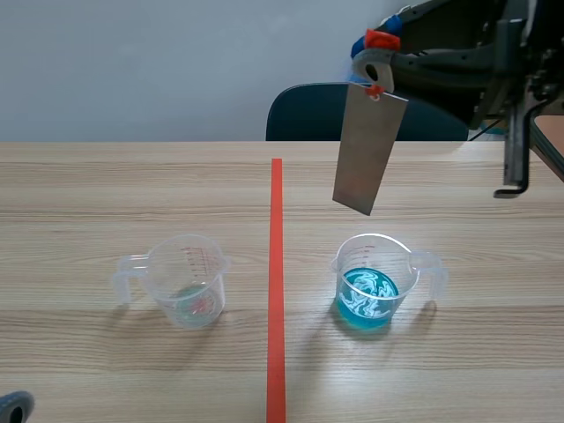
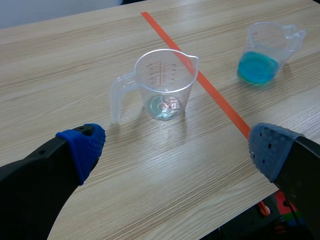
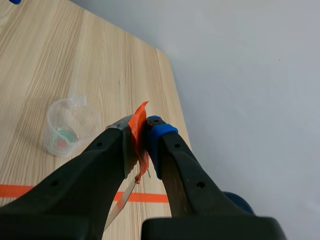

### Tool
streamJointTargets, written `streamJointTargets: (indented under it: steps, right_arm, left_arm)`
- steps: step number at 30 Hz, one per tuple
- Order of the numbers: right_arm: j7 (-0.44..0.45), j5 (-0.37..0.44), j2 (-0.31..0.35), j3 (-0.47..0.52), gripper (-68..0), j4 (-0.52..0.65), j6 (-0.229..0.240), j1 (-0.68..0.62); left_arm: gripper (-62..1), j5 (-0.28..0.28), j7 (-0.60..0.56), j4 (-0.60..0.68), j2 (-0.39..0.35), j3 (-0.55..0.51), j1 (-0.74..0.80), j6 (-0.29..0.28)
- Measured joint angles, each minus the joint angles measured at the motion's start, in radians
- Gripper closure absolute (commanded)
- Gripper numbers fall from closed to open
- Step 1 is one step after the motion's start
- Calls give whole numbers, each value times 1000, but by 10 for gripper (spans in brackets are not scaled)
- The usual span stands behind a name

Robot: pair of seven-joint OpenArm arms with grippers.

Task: Do the redox reaction experiment

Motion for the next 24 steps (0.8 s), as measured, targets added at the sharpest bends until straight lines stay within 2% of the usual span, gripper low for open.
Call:
streamJointTargets:
  steps: [13,24]
  right_arm:
    - [-158,0,-196,-261,-6,-22,0,226]
    - [-220,1,-364,-389,-6,-122,0,349]
  left_arm:
    - [-613,0,0,0,-2,0,0,0]
    - [-613,0,0,0,-2,0,0,0]
